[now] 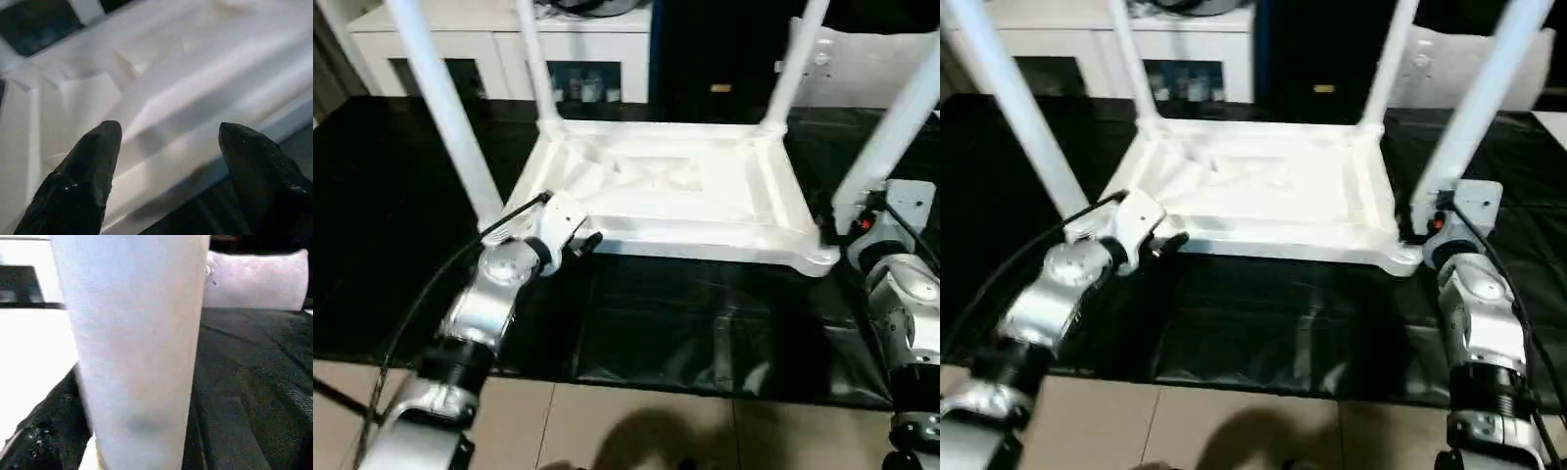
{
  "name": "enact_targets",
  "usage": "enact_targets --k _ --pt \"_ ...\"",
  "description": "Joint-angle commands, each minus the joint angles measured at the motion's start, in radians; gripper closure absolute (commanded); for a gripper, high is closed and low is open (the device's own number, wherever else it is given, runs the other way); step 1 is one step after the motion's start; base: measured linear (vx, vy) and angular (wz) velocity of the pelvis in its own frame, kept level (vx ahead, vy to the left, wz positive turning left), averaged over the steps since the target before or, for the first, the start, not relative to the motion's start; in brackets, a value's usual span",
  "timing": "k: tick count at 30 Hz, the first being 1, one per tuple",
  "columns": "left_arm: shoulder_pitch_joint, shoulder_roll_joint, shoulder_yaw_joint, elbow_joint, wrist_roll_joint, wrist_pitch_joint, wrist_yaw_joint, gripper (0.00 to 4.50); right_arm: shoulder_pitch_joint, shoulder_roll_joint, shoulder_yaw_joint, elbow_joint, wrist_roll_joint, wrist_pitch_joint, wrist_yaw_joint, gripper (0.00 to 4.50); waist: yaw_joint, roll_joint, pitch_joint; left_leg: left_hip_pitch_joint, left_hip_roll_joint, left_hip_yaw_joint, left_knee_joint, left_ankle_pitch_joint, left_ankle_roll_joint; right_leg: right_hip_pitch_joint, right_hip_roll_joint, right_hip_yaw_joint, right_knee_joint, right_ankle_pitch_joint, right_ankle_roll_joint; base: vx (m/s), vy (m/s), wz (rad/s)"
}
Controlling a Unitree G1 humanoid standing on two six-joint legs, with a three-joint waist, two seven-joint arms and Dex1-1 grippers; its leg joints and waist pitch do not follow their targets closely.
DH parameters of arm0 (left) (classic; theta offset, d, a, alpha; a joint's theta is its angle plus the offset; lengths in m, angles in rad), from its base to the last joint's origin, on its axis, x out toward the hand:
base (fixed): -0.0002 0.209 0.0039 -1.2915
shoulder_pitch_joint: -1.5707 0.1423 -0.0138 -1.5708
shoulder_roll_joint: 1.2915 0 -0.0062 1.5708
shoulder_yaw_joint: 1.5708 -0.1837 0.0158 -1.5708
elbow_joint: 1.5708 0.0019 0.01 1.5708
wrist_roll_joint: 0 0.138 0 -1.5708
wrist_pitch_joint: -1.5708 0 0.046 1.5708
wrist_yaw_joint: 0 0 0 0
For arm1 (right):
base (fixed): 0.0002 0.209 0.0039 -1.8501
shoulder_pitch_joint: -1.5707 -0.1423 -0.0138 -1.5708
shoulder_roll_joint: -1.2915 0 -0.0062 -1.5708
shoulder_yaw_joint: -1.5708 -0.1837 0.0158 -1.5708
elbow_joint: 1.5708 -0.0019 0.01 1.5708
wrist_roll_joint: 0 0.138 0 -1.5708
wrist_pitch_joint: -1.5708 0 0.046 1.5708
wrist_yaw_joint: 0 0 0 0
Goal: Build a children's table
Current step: Rotate table base
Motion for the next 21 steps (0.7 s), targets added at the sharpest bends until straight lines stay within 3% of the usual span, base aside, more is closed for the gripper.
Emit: enact_targets --k 1,4,5,7,8,10,15,16,17,19,20,21 --pt "0.074 -0.002 0.06 -0.109 -0.037 0.011 0.051 0.61 0.03 -0.018 0.009 -0.084 0.014 0.027 0.021 0.0 0.001 -0.019 -0.076 -0.003 0.051 -0.019 -0.058 -0.124 0.126 0.068 -0.067 0.051 -0.064 -0.329 -0.126 0.0 0.0 0.0" --pt "0.159 -0.016 0.083 -0.199 -0.032 -0.008 0.094 0.36 0.08 -0.023 0.006 -0.164 0.026 0.053 0.018 0.0 -0.004 -0.028 -0.068 0.002 0.045 -0.015 -0.06 -0.167 0.116 0.058 -0.061 0.047 -0.083 -0.442 -0.079 0.0 0.0 0.0" --pt "0.211 -0.032 0.112 -0.253 -0.033 -0.02 0.128 0.25 0.122 -0.023 -0.001 -0.233 0.04 0.08 0.017 0.0 -0.004 -0.026 -0.066 0.006 0.044 -0.014 -0.06 -0.182 0.108 0.054 -0.059 0.046 -0.09 -0.48 -0.055 0.0 0.0 0.0" --pt "0.248 -0.044 0.132 -0.295 -0.037 -0.022 0.149 0.17 0.155 -0.022 -0.006 -0.285 0.05 0.102 0.02 0.0 -0.003 -0.026 -0.064 0.005 0.046 -0.017 -0.063 -0.189 0.101 0.054 -0.058 0.044 -0.094 -0.494 -0.033 0.0 0.0 0.0" --pt "0.306 -0.06 0.155 -0.371 -0.04 -0.005 0.175 0.09 0.217 -0.028 -0.008 -0.378 0.061 0.156 0.028 0.0 -0.005 -0.027 -0.063 0.004 0.045 -0.018 -0.063 -0.197 0.101 0.051 -0.054 0.043 -0.096 -0.501 -0.021 0.0 0.0 0.0" --pt "0.342 -0.073 0.169 -0.422 -0.036 0.001 0.201 0.03 0.265 -0.034 -0.013 -0.444 0.076 0.205 0.036 0.0 -0.002 -0.028 -0.061 0.005 0.049 -0.019 -0.065 -0.205 0.099 0.049 -0.056 0.045 -0.098 -0.504 -0.017 0.0 0.0 0.0" --pt "0.415 -0.108 0.209 -0.537 -0.011 0.018 0.304 0.03 0.428 -0.06 -0.035 -0.652 0.156 0.342 0.061 0.0 -0.005 -0.029 -0.05 0.007 0.04 -0.022 -0.068 -0.283 0.081 0.044 -0.052 0.034 -0.12 -0.596 0.045 0.0 0.0 0.0" --pt "0.418 -0.113 0.219 -0.544 -0.003 0.024 0.324 0.03 0.447 -0.062 -0.036 -0.681 0.172 0.361 0.062 0.0 -0.01 -0.02 -0.046 0.013 0.037 -0.023 -0.066 -0.314 0.072 0.038 -0.046 0.027 -0.131 -0.63 0.067 0.0 0.0 0.0" --pt "0.405 -0.12 0.245 -0.534 -0.002 0.035 0.355 0.03 0.476 -0.066 -0.028 -0.726 0.194 0.38 0.074 0.0 -0.015 -0.022 -0.047 0.015 0.032 -0.024 -0.063 -0.329 0.066 0.039 -0.045 0.019 -0.138 -0.647 0.089 0.0 0.0 0.0" --pt "0.388 -0.118 0.256 -0.52 -0.012 0.059 0.36 0.03 0.487 -0.059 -0.017 -0.758 0.205 0.403 0.083 0.0 -0.023 -0.01 -0.046 0.01 0.03 -0.031 -0.065 -0.346 0.062 0.047 -0.043 0.007 -0.145 -0.645 0.111 0.0 0.0 0.0" --pt "0.371 -0.113 0.259 -0.503 -0.019 0.078 0.357 0.03 0.483 -0.046 -0.007 -0.773 0.213 0.423 0.08 0.0 -0.033 -0.001 -0.044 0.017 0.032 -0.036 -0.065 -0.377 0.058 0.044 -0.04 -0.001 -0.153 -0.647 0.118 0.0 0.0 0.0" --pt "0.355 -0.106 0.262 -0.487 -0.018 0.082 0.359 0.03 0.474 -0.038 0.004 -0.77 0.209 0.427 0.075 0.0 -0.046 0.0 -0.04 0.028 0.041 -0.043 -0.069 -0.429 0.055 0.045 -0.04 -0.011 -0.161 -0.646 0.115 0.0 0.0 0.0"
